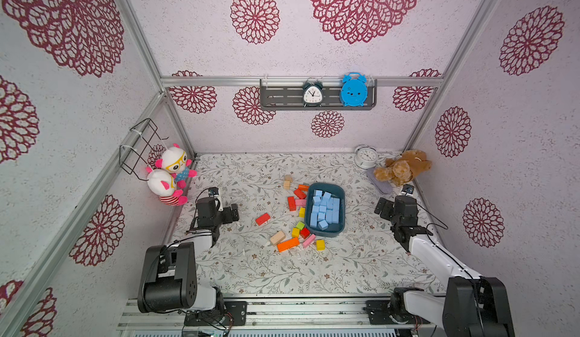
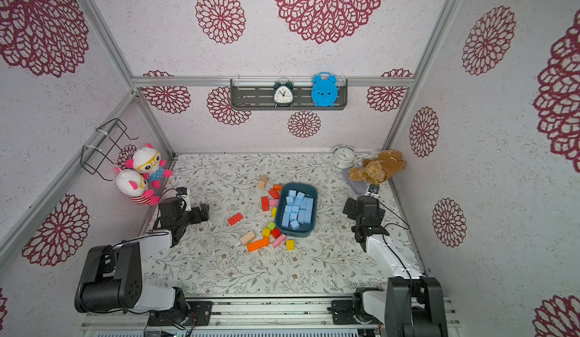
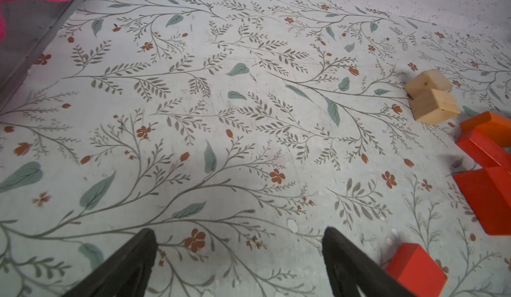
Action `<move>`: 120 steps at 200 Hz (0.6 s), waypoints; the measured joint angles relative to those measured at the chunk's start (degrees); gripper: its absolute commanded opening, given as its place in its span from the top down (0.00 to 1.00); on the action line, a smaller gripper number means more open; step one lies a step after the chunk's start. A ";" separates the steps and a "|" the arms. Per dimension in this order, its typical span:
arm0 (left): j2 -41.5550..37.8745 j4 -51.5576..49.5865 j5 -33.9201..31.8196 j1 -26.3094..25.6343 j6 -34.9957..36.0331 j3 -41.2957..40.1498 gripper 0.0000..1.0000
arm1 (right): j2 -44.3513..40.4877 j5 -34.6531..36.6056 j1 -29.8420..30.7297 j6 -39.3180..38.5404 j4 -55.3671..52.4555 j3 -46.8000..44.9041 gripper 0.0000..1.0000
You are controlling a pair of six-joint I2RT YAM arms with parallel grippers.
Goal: Pick out the blue building blocks
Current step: Reset both arms
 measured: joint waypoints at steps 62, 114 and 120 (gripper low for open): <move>-1.75 9.68 -7.02 -0.15 -1.31 0.02 0.03 | 6.73 -1.40 -1.90 -8.70 23.65 -9.46 0.01; -1.73 10.78 -9.33 1.88 -3.72 -0.07 0.03 | 19.52 -6.32 -2.64 -10.01 42.27 -12.17 0.01; -1.73 11.08 -9.68 1.64 -3.85 -0.11 0.03 | 20.26 -6.34 -2.56 -10.05 45.07 -13.40 0.01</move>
